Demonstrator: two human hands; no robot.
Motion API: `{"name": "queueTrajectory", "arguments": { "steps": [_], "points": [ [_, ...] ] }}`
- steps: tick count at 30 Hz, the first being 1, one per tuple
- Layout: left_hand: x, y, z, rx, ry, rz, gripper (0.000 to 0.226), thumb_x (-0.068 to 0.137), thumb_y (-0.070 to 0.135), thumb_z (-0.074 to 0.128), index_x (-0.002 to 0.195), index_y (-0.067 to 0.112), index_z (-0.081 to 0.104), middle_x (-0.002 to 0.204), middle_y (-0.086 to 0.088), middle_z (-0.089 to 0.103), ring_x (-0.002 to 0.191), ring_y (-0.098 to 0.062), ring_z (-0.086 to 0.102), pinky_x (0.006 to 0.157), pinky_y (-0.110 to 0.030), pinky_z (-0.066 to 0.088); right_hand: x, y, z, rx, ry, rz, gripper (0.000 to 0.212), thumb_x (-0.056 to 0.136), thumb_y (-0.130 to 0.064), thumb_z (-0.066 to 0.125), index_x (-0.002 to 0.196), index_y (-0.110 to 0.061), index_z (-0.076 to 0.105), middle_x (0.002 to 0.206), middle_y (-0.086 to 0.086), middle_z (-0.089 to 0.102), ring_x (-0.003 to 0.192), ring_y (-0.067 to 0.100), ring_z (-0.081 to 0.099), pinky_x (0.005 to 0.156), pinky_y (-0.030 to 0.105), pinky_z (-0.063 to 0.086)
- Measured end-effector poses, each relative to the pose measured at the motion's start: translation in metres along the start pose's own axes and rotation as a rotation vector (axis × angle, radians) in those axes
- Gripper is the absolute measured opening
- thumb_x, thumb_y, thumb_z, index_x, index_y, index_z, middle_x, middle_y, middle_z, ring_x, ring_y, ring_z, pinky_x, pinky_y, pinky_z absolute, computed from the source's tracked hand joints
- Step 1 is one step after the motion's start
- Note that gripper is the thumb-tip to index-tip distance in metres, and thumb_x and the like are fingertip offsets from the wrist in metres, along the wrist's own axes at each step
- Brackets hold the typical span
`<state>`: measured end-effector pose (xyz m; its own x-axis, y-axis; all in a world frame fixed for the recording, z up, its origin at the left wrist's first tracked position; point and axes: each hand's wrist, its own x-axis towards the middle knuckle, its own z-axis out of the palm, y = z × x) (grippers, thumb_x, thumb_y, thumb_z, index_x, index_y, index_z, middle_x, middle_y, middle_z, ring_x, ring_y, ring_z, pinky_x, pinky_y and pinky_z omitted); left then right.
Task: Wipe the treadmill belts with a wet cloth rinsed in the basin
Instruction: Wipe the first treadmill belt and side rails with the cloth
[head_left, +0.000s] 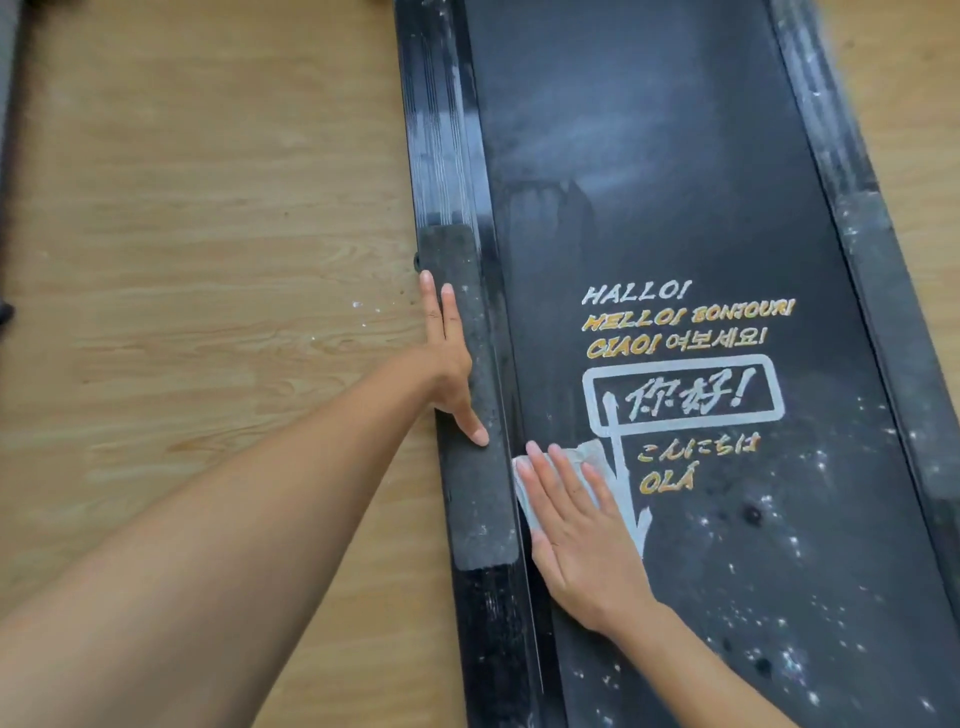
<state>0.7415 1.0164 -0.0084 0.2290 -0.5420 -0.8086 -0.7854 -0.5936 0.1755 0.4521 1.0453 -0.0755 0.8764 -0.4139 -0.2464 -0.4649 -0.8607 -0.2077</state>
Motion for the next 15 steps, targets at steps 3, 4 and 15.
{"name": "queueTrajectory", "arguments": {
  "steps": [3,4,15],
  "points": [
    [0.007,0.001,0.001,0.035,-0.013,-0.019,0.167,0.057,0.069,0.091,0.094,0.007,-0.060,0.074,-0.012,-0.078,0.143,-0.044,-0.043,0.127,-0.050,0.024,0.060,0.017,-0.014,0.043,0.101,0.094,0.071,0.101,-0.029,0.029,0.169,-0.016,0.012,0.177,0.000,0.004,0.164,0.021,0.003,0.130,0.052,0.010],
    [0.013,-0.002,0.003,0.043,-0.014,-0.019,0.170,0.054,0.070,0.091,0.095,0.008,-0.062,0.078,-0.014,-0.078,0.141,-0.045,-0.044,0.127,-0.051,0.024,0.094,0.026,-0.023,0.047,0.125,0.142,0.071,0.101,-0.031,0.026,0.169,-0.015,0.011,0.177,0.000,0.004,0.164,0.021,0.003,0.131,0.051,0.009],
    [0.010,0.000,0.004,-0.018,0.025,-0.028,0.189,0.029,0.071,0.096,0.110,0.017,-0.066,0.118,-0.015,-0.077,0.151,-0.051,0.029,0.117,-0.054,0.041,0.185,0.051,-0.066,0.030,0.055,0.175,0.074,0.101,-0.037,0.021,0.169,-0.015,0.000,0.177,0.003,-0.006,0.163,0.023,-0.008,0.130,0.054,0.004]
  ]
}}
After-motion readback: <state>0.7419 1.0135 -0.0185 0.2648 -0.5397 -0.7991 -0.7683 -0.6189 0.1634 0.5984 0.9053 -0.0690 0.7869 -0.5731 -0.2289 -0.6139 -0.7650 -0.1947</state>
